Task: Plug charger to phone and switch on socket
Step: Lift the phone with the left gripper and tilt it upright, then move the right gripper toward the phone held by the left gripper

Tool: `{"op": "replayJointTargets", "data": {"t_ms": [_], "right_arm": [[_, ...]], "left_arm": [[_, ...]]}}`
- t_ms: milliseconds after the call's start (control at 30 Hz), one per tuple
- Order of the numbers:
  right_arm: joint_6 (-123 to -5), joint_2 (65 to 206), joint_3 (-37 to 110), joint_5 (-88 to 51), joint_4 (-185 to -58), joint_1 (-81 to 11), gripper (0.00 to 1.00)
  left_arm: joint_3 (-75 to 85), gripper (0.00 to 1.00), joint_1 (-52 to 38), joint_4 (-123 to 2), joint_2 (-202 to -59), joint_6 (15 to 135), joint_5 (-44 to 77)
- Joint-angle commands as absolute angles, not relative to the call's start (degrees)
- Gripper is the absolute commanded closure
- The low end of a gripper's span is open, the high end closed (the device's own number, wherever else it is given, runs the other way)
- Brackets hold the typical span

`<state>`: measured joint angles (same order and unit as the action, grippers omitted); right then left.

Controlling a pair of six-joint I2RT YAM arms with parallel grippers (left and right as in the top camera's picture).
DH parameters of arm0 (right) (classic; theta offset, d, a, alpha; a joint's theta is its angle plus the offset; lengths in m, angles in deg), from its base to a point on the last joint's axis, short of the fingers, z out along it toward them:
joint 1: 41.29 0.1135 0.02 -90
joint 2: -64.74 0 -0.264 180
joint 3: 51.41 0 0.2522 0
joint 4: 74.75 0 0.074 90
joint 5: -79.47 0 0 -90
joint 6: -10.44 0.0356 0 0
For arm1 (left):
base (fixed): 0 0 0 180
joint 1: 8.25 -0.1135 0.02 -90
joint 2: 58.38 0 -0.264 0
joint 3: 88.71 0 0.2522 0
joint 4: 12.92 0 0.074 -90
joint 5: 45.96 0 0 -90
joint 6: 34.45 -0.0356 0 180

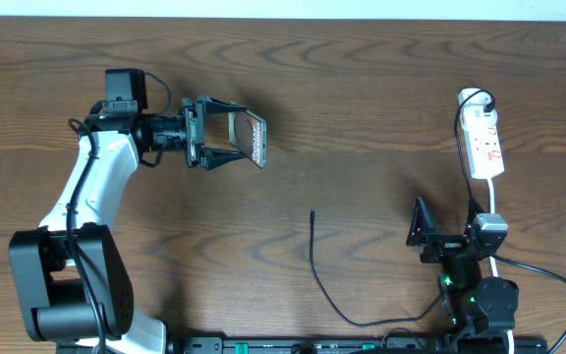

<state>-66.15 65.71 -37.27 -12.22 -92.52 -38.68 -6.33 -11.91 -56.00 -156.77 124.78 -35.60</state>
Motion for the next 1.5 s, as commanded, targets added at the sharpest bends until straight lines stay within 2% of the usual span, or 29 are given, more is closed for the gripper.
{"op": "replayJointTargets", "data": {"t_ms": [0, 400, 667, 767, 1000, 1200, 1300, 1400, 1467], "right_arm": [[-66.33, 65.52, -37.33, -12.00, -92.76, -37.87, 0.01], [-58.52, 65.52, -37.33, -15.48, -92.56, -37.87, 0.01], [-55.07, 67.24, -36.77, -29.01, -92.39, -37.87, 0.01], [-55.07, 70.85, -34.80, -29.31, -94.81, -37.87, 0.01], [-61.17, 91.98, -19.10, -31.56, -103.38, -37.87, 0.01], [-61.19, 116.33, 0.54, -46.64, -110.68, -37.30, 0.01], [-61.15, 127.35, 8.22, -56.31, -110.31, -34.85, 0.01], [-60.84, 134.30, 11.98, -59.63, -107.25, -31.49, 0.01], [-50.07, 138.80, 12.50, -59.65, -98.92, -27.55, 0.01]], "left_arm": [[-4.43, 0.93, -12.20, -55.69, -155.59, 124.85, -39.33], [-4.43, 0.93, -12.20, -55.69, -155.59, 124.87, -39.35], [-4.43, 0.93, -12.20, -55.69, -155.59, 124.87, -39.33], [-4.43, 0.93, -12.20, -55.69, -155.59, 124.85, -39.33], [-4.43, 0.93, -12.20, -55.69, -155.59, 124.85, -39.29], [-4.43, 0.93, -12.20, -55.69, -155.59, 124.85, -36.19], [-4.43, 0.92, -12.20, -55.69, -155.59, 124.85, -35.46], [-4.43, 0.93, -12.20, -55.69, -155.59, 124.82, -33.76], [-4.43, 0.93, -12.20, -55.71, -155.59, 124.82, -32.58]]}}
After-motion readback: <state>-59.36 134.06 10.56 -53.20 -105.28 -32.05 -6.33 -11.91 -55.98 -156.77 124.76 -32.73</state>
